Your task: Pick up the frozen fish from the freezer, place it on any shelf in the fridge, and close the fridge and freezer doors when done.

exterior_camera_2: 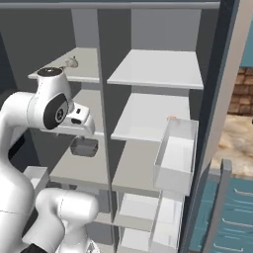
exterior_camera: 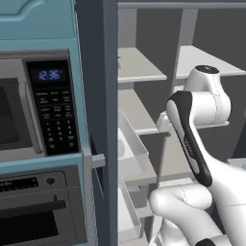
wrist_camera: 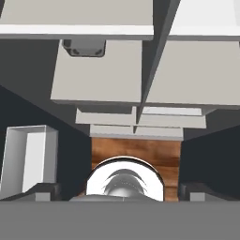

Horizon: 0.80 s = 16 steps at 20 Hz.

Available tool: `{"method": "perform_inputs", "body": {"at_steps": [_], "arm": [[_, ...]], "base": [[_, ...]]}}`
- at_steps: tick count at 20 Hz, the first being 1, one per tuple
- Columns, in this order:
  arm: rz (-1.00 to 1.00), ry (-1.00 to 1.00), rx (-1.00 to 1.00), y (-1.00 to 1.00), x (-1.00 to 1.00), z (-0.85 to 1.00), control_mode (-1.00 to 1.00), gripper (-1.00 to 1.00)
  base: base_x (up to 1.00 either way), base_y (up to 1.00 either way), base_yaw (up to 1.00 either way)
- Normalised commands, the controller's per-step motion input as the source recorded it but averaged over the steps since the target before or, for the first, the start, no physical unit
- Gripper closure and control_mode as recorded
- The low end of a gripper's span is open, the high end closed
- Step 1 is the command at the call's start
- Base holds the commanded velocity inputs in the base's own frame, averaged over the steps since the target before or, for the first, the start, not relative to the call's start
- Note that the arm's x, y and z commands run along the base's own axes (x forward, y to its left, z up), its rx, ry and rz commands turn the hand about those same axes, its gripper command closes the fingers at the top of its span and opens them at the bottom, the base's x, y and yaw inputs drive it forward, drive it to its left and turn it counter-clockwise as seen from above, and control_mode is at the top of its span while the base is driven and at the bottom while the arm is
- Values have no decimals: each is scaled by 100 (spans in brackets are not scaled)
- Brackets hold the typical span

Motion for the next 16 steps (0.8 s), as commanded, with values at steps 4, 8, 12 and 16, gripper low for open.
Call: {"method": "perform_inputs", "body": {"at_steps": [4, 8, 12, 16], "arm": [[0, 0, 0, 0, 0, 0, 100, -100], [0, 0, 0, 0, 0, 0, 100, -100], [0, 0, 0, 0, 0, 0, 100, -100], [0, 0, 0, 0, 0, 0, 100, -100]], "base": [[51, 17, 0], [48, 15, 0], [42, 33, 0], [16, 54, 0]]}}
